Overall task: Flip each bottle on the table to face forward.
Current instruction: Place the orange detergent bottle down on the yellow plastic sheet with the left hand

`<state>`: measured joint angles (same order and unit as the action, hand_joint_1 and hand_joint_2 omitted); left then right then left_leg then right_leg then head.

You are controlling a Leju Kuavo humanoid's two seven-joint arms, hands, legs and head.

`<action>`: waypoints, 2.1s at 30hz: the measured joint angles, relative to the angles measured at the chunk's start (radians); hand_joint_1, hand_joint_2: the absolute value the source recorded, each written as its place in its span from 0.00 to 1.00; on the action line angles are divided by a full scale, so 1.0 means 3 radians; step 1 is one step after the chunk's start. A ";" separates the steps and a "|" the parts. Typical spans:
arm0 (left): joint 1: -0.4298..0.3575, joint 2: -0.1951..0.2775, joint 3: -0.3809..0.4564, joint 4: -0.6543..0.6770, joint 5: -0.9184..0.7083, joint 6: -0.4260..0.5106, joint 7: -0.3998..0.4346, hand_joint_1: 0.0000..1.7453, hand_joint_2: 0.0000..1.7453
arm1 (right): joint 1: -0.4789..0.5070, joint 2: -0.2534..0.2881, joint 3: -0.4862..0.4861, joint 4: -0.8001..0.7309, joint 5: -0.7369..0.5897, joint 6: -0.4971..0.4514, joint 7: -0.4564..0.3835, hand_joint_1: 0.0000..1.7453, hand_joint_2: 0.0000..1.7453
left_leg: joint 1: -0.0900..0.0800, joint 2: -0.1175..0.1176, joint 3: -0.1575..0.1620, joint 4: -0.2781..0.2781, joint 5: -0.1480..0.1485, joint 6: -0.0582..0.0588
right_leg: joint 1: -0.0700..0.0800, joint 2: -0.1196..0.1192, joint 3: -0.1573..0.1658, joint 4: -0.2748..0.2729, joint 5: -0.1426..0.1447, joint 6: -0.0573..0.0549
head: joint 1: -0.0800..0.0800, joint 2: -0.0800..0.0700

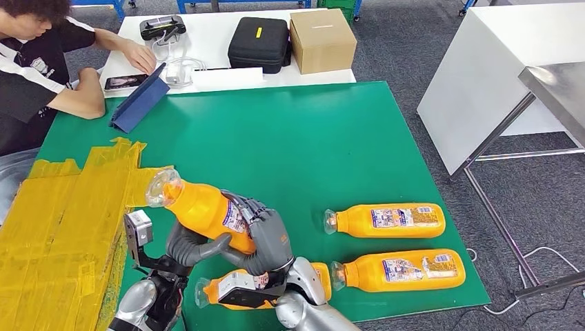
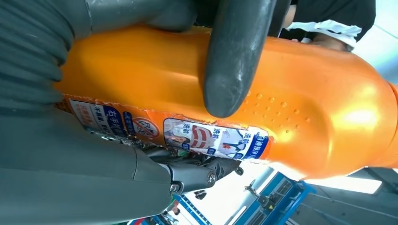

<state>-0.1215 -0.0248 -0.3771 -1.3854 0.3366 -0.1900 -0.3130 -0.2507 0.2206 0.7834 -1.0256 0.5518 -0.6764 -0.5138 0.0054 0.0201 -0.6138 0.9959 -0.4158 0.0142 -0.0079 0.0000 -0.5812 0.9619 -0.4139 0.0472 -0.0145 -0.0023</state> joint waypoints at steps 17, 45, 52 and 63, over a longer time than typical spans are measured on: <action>-0.0297 0.0105 0.0292 -0.0210 -0.0900 0.1078 -0.0077 1.00 1.00 | 0.0416 0.0064 -0.0466 -0.0921 0.0338 -0.0067 -0.0388 0.00 1.00 | 0.0001 -0.0002 -0.0002 0.0000 0.0001 0.0000 | 0.0000 -0.0004 -0.0003 0.0001 0.0000 0.0000 | 0.0001 0.0000; -0.1302 0.0494 0.0413 0.1661 -0.6278 0.1986 0.1581 1.00 1.00 | 0.0491 -0.0073 -0.0753 -0.2175 0.0145 -0.0069 0.0040 0.00 1.00 | 0.0000 0.0000 -0.0003 0.0001 0.0003 -0.0001 | 0.0000 -0.0003 -0.0005 0.0001 0.0002 0.0001 | 0.0001 0.0000; -0.1388 0.0522 0.0359 0.2256 -0.6349 0.1880 0.1732 1.00 1.00 | 0.0487 -0.0152 -0.0814 -0.2217 0.0187 -0.0069 0.0112 0.00 1.00 | 0.0000 -0.0001 -0.0005 0.0001 0.0003 -0.0001 | 0.0000 -0.0003 -0.0006 0.0002 0.0002 0.0001 | 0.0001 0.0000; -0.1484 0.0526 0.0396 0.2595 -0.6173 0.1891 0.1788 0.00 1.00 | 0.0483 -0.0215 -0.0875 -0.2217 0.0420 -0.0069 0.0325 0.00 1.00 | 0.0000 -0.0001 0.0000 0.0000 0.0003 -0.0001 | 0.0000 -0.0003 -0.0002 0.0002 0.0002 0.0000 | 0.0001 0.0000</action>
<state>-0.5667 0.1331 -0.2582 -0.6068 -1.5155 0.3773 0.2234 -0.1059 0.1561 0.5208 -1.6907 0.6778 -0.6970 -0.4165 0.0055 0.0197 -0.6137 0.9961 -0.4150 0.0138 -0.0077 -0.0009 -0.5817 0.9625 -0.4133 0.0473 -0.0143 -0.0023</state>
